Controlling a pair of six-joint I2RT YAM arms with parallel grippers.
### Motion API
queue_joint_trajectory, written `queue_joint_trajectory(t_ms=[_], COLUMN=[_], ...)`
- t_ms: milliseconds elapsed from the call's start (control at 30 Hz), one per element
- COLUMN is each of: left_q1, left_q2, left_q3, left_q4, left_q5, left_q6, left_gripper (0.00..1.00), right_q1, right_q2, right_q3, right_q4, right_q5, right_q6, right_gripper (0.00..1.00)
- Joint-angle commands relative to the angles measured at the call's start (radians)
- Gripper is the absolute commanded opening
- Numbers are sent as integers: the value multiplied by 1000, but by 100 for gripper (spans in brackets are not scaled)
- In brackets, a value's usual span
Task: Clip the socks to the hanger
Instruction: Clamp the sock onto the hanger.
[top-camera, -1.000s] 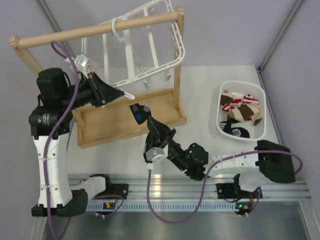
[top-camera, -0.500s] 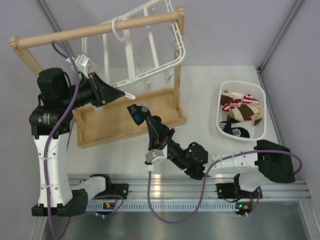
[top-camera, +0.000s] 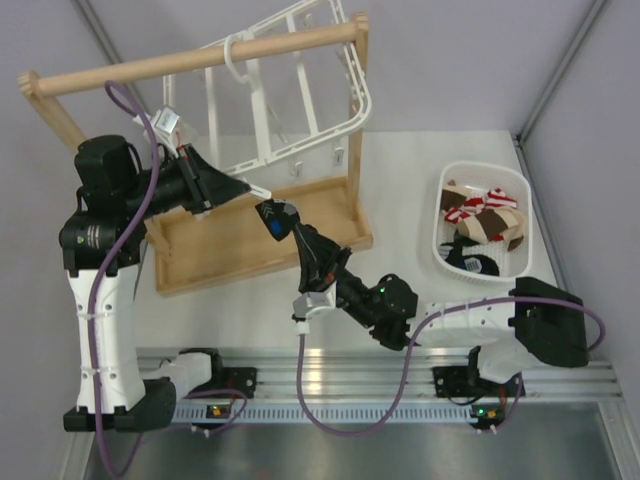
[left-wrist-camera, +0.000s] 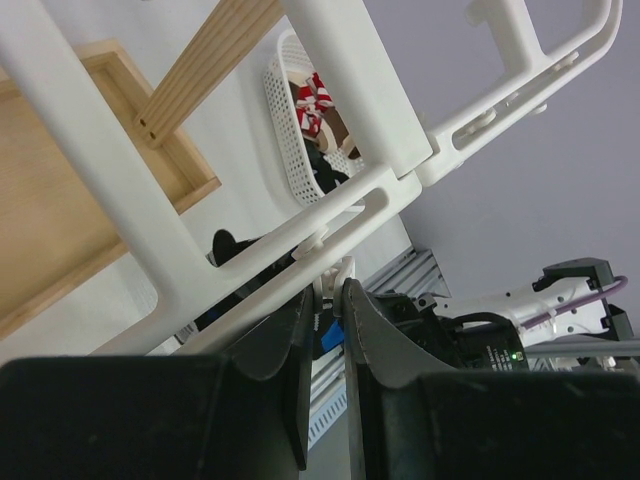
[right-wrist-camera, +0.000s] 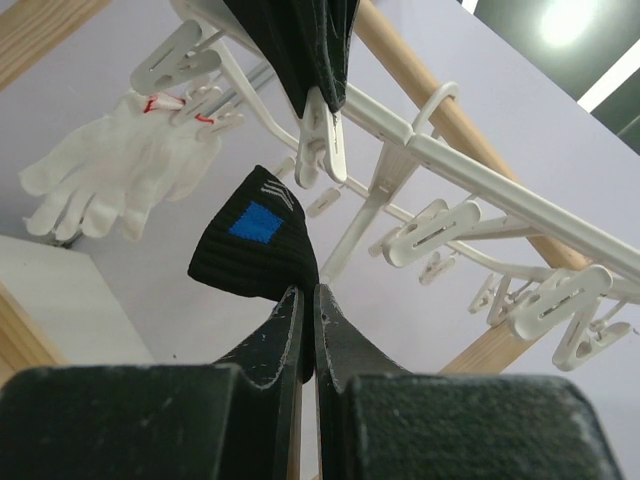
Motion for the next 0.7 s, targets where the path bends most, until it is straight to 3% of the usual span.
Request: queue_joint_trajectory(t_ms=[0, 667], left_q1=[-5, 27], left_q2=[16, 13], left_q3=[-13, -29], left_q4=[22, 44], left_q5=[76, 118], left_q6=[9, -17], left_gripper=[19, 19], right_q1=[-14, -45], right_q2=[-32, -83], right_q3=[3, -33], right_q4=[436, 421], right_q5=[-52, -98], right_q6=[-13, -9], right_gripper=[0, 0])
